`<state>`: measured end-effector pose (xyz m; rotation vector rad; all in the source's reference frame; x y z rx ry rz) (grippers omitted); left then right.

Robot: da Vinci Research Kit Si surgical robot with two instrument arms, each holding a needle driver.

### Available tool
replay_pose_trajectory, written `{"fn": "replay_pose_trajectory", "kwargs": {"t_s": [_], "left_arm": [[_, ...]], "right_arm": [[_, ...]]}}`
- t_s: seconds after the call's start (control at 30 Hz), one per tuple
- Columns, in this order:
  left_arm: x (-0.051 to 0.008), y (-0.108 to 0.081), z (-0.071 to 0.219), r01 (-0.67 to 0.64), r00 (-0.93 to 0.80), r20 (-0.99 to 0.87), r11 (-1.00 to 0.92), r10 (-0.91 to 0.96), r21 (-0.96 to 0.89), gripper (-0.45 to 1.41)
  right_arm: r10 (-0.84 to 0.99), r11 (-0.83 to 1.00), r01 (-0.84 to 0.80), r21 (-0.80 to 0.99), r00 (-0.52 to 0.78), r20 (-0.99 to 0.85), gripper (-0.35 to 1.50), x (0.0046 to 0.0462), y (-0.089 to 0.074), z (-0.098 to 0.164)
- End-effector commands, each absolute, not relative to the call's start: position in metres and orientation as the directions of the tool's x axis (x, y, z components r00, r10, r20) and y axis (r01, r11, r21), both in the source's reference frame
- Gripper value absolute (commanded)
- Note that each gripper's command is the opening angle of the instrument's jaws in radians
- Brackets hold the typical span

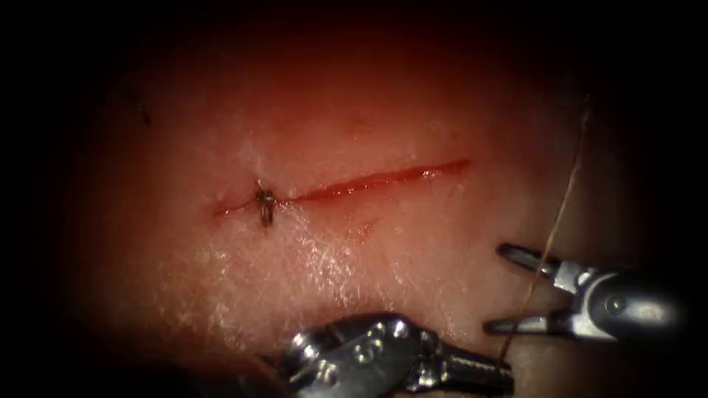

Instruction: Wound Closure

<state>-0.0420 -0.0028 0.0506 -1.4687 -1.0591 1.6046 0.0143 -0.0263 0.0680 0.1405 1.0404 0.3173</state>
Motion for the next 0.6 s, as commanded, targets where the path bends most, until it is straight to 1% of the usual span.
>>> {"fn": "replay_pose_trajectory", "kwargs": {"t_s": [0.03, 0.37, 0.47, 0.6], "left_arm": [[-0.0423, -0.003, 0.051, 0.035, -0.105, -0.409, -0.408, 0.906, -0.912, -0.45], [-0.038, 0.008, 0.051, -0.056, -0.039, -0.543, -0.545, 0.839, -0.837, -0.45], [-0.0351, 0.016, 0.053, -0.126, -0.024, -0.586, -0.584, 0.81, -0.802, -0.45], [-0.0328, 0.024, 0.055, -0.189, -0.017, -0.606, -0.597, 0.796, -0.779, -0.45]], "right_arm": [[0.324, 0.945, -0.189, 0.265, 0.464, -0.824, 1.08, 0.0149, -0.027, 0.069], [0.322, 0.946, -0.189, 0.263, 0.464, -0.825, 1.08, 0.0148, -0.027, 0.069], [0.322, 0.946, -0.189, 0.263, 0.464, -0.825, 1.08, 0.0147, -0.027, 0.069], [0.322, 0.946, -0.189, 0.263, 0.464, -0.825, 1.08, 0.0146, -0.027, 0.069]]}}
